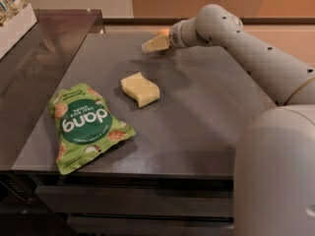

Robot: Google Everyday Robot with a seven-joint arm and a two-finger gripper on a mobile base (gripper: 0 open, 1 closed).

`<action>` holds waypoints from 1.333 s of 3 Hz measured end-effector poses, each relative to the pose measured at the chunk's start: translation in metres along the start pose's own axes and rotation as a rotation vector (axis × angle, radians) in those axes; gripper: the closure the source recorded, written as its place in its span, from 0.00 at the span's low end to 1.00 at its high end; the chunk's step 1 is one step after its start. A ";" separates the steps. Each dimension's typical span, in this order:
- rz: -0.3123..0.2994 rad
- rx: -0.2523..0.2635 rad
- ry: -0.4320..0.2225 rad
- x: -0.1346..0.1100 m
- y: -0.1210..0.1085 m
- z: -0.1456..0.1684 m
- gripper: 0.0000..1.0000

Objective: Move orange near sponge

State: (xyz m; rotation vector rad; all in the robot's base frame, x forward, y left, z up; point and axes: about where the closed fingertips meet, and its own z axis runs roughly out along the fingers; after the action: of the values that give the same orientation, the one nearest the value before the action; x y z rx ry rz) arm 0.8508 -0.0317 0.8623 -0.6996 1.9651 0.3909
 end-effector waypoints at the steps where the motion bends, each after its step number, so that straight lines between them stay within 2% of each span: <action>1: 0.012 0.014 0.005 -0.004 -0.004 0.008 0.18; 3: 0.022 0.029 0.011 -0.008 -0.012 0.013 0.64; 4: 0.006 0.010 0.012 -0.010 -0.009 0.004 0.88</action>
Offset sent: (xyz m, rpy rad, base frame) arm 0.0247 -0.0045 0.0049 0.0031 0.0107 -0.0578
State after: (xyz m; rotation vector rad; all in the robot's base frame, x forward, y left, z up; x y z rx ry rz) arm 0.8627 -0.0335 0.8691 -0.6916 1.9790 0.3810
